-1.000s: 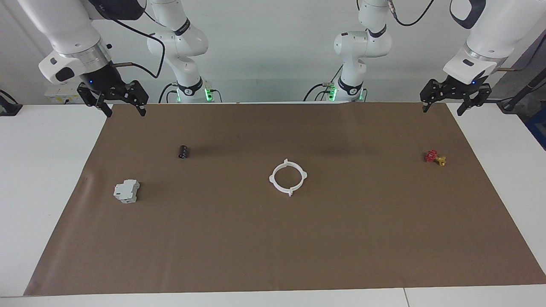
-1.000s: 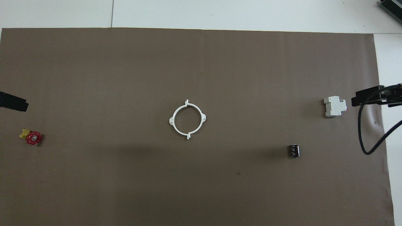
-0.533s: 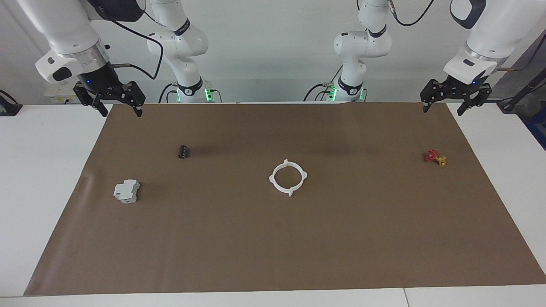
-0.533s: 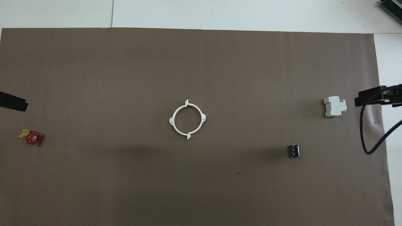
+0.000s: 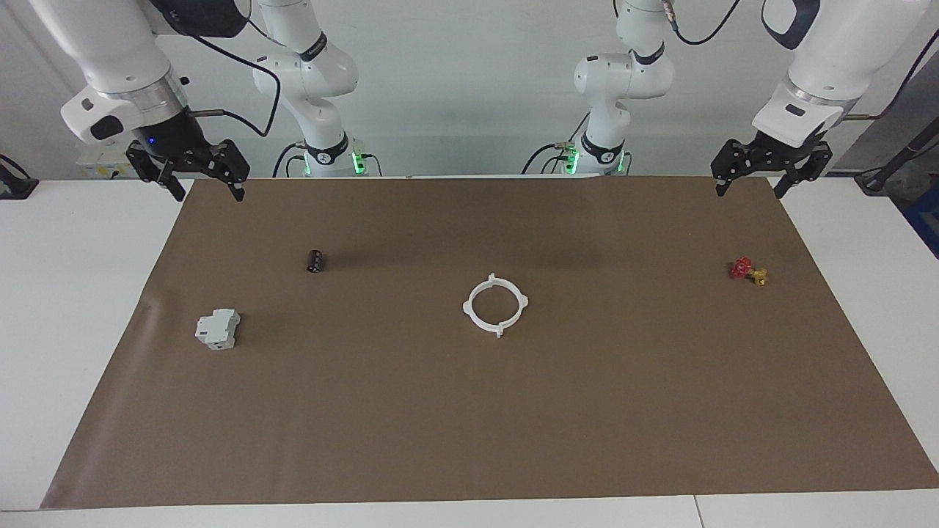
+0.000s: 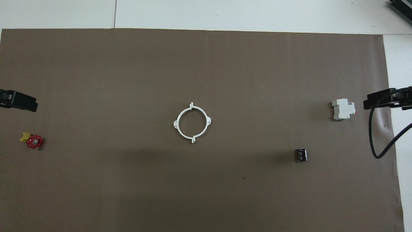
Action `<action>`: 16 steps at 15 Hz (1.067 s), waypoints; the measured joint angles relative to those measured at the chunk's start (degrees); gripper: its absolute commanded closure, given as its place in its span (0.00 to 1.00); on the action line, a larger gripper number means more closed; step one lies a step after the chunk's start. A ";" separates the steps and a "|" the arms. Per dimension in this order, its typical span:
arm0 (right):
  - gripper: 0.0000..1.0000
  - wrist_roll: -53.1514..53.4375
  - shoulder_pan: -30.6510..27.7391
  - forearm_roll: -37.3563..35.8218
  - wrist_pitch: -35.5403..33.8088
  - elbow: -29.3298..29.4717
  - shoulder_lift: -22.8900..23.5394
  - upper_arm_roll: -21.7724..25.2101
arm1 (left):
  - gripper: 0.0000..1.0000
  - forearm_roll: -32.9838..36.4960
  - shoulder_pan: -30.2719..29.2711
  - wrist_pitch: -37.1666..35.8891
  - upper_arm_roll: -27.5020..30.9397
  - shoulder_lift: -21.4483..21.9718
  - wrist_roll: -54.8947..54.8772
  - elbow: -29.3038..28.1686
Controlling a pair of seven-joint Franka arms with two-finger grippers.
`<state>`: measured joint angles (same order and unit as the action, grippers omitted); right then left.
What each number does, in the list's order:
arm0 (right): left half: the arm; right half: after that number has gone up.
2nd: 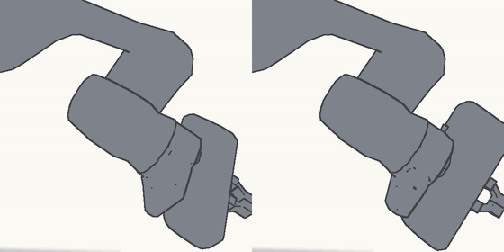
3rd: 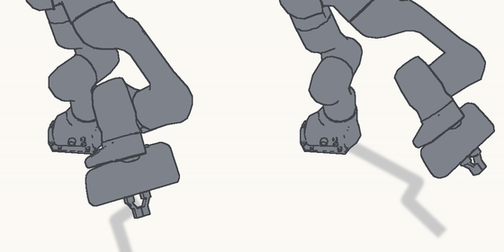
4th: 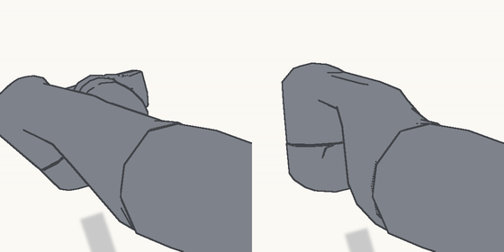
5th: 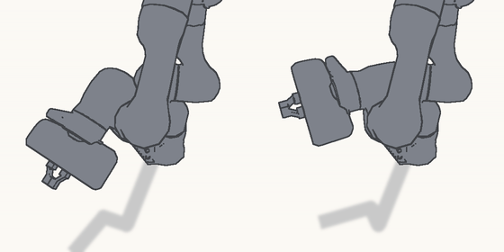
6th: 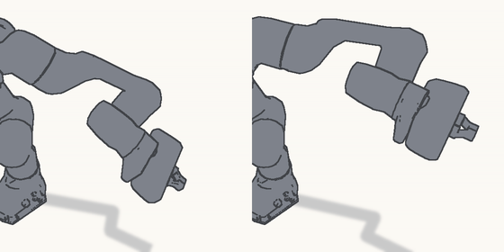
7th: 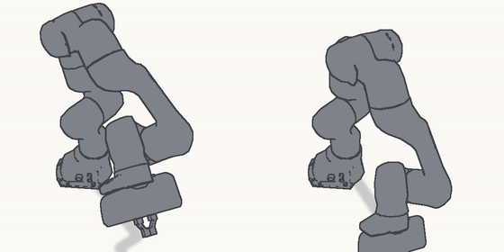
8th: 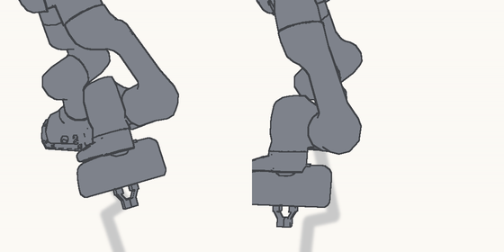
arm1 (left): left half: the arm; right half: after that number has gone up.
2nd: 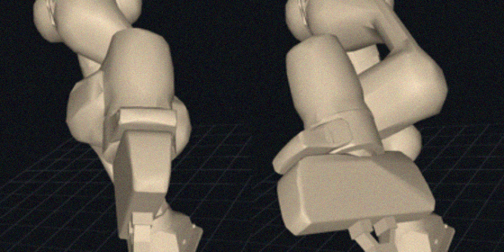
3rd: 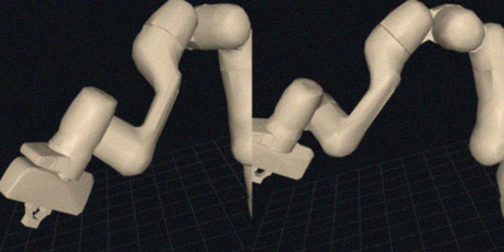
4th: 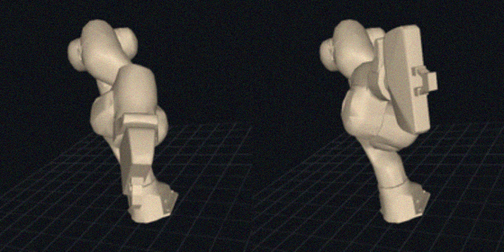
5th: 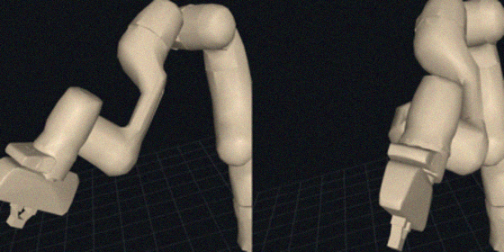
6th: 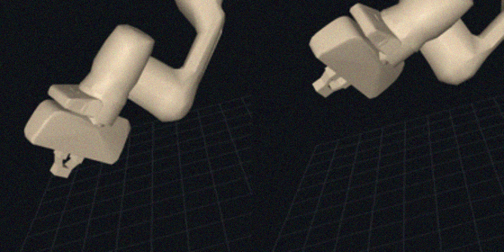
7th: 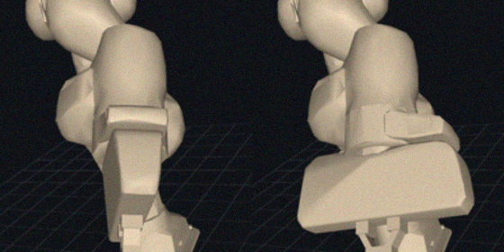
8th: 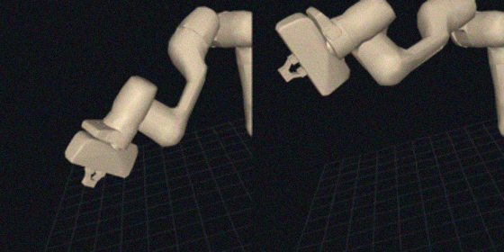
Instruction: Assemble drain pipe with both arms
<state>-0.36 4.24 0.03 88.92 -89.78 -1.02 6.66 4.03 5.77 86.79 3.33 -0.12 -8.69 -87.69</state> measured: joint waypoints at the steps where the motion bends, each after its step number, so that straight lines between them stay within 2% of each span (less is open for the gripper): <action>1: 0.00 0.00 0.00 0.00 0.00 -0.01 0.00 0.00 | 0.00 0.00 0.00 0.00 0.00 0.00 0.00 0.00; 16: 0.00 0.00 0.00 0.00 0.00 -0.05 0.00 0.00 | 0.00 -1.46 0.00 -0.01 -0.11 0.05 0.00 0.00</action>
<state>-0.36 4.24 0.03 88.92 -89.83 -1.02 6.66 2.58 5.77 86.78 3.22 -0.06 -8.69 -87.69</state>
